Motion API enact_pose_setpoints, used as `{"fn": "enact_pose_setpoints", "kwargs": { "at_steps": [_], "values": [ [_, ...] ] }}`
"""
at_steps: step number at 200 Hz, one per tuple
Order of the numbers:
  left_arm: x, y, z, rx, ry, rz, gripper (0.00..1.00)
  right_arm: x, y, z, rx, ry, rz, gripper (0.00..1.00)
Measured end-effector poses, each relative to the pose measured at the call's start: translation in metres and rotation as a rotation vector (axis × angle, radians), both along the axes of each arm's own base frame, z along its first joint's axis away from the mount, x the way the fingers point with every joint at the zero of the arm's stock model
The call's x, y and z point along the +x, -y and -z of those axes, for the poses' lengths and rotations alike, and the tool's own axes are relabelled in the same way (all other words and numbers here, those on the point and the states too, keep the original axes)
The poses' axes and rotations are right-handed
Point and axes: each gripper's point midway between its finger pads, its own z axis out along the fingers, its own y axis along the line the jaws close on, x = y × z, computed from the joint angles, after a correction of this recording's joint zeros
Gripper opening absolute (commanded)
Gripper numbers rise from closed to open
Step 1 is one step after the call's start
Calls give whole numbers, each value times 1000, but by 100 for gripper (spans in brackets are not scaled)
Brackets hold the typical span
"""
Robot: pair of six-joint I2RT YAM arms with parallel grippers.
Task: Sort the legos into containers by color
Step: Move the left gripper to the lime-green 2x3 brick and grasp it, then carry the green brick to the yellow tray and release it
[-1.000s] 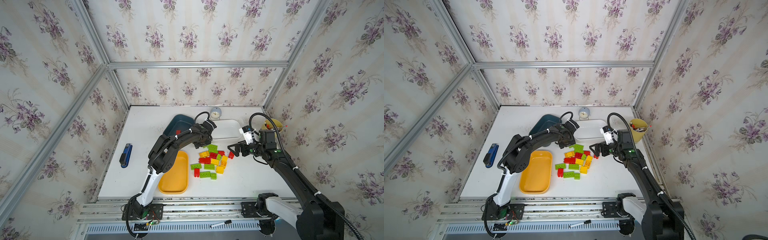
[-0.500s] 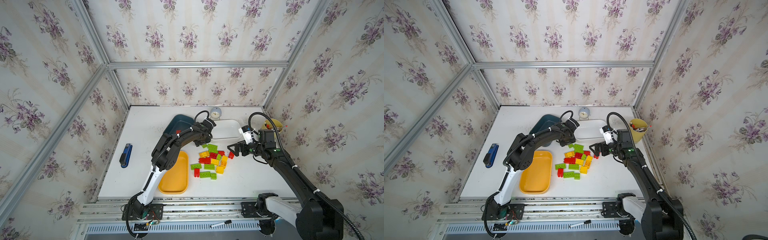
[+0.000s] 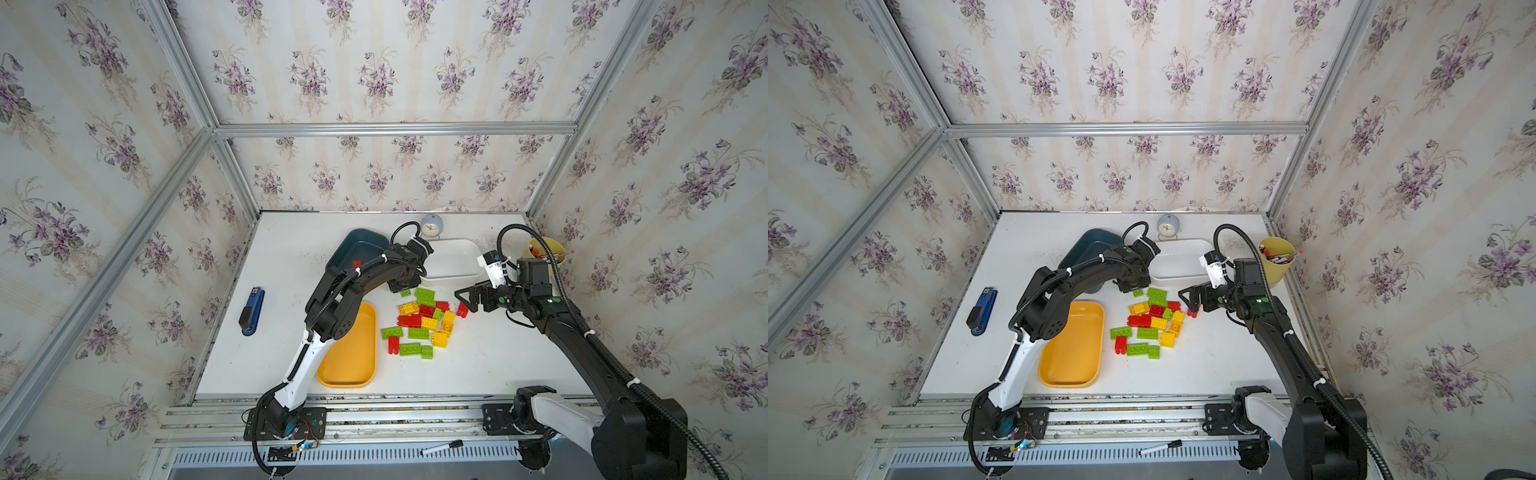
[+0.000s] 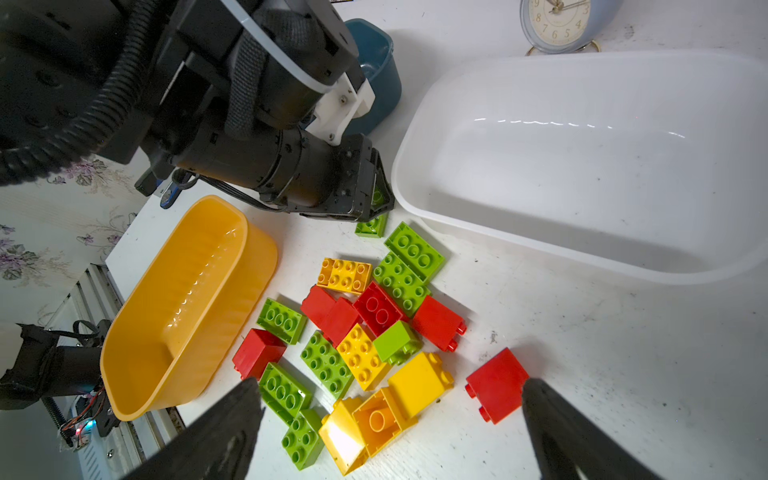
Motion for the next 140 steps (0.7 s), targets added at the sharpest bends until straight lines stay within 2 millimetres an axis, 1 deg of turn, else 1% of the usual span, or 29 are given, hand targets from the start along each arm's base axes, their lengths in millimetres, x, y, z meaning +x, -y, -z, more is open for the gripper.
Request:
{"fn": "enact_pose_setpoints", "kwargs": {
  "at_steps": [38, 42, 56, 71, 84, 92, 110, 125, 140],
  "values": [
    [-3, -5, 2, 37, -11, 31, 37, 0, 0, 0, 0, 0, 0, 100],
    [-4, -6, 2, 39, -12, 35, 32, 0, 0, 0, 0, 1, 0, 100],
    [-3, -6, 1, 44, -10, 41, 27, 0, 0, -1, 0, 5, 0, 100],
    [-4, -8, -1, 52, -10, 50, 27, -1, 0, -2, 0, 8, 0, 100],
    [-6, -11, -5, 67, -13, 65, 28, -1, 0, -2, 1, 10, 1, 100],
    [-5, -11, -10, 67, -7, 69, 29, -1, 0, -3, 3, 11, 2, 100],
    [-1, -11, -30, 65, 30, 92, 30, -1, -1, -5, 11, 15, 3, 100],
    [0, -13, -52, 59, 70, 114, 30, 0, -2, -8, 25, 18, 2, 100],
    [-4, -20, -73, 63, 100, 131, 30, -1, -4, -12, 44, 22, -1, 100]
  ]
}}
